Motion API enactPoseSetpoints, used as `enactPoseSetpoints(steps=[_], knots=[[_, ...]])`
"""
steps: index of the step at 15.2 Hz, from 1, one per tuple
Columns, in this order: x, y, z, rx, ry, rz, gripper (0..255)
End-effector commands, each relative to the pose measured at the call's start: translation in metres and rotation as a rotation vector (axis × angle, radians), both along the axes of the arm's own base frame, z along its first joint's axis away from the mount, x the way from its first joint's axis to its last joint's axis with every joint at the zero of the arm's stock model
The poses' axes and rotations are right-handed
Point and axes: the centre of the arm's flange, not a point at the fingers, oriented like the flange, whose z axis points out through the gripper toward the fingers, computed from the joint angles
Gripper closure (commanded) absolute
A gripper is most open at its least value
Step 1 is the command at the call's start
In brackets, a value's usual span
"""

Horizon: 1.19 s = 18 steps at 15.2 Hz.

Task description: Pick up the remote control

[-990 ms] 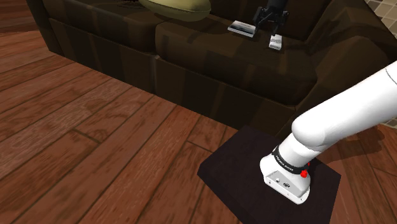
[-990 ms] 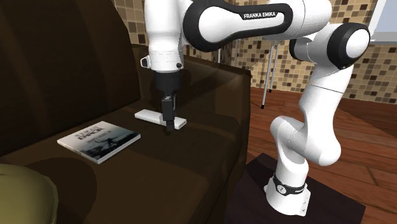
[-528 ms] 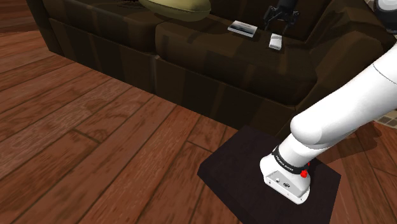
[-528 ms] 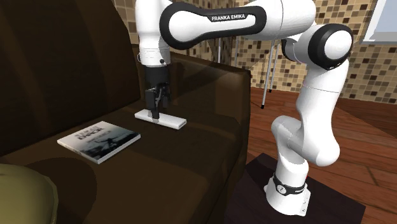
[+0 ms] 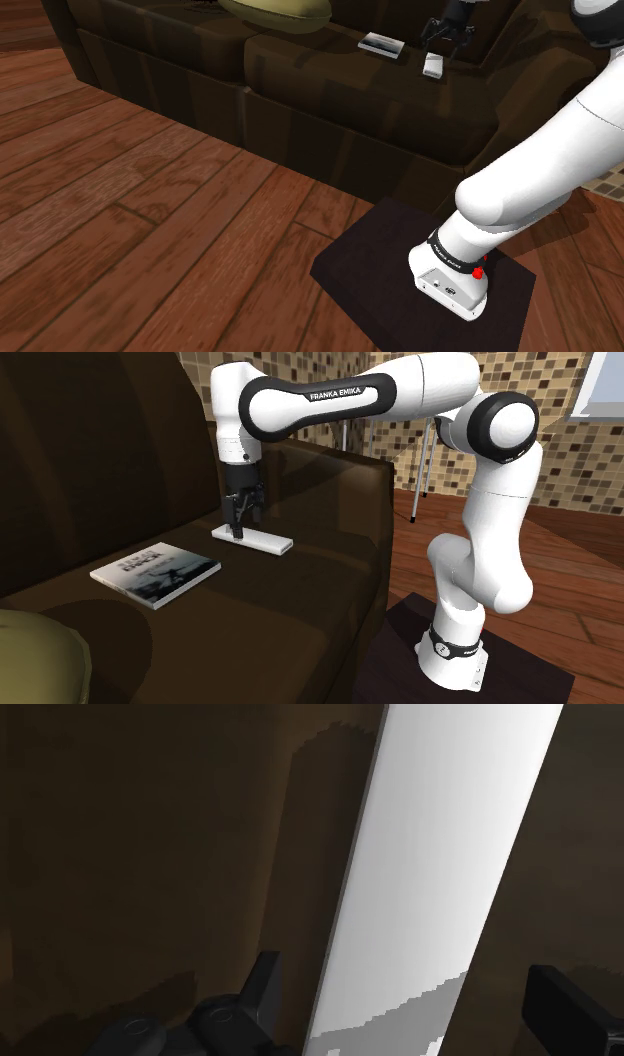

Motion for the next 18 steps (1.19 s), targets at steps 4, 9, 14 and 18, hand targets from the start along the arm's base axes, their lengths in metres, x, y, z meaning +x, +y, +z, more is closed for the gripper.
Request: enactPoseSetpoints(steps=[4, 9, 14, 18], knots=[[0.000, 0.000, -0.019, 0.000, 0.000, -0.001, 0], [-0.001, 0.001, -0.019, 0.000, 0.000, -0.001, 255], [0.000, 0.000, -0.019, 0.000, 0.000, -0.001, 255], [0.000, 0.000, 0.002, 0.000, 0.000, -0.001, 255]])
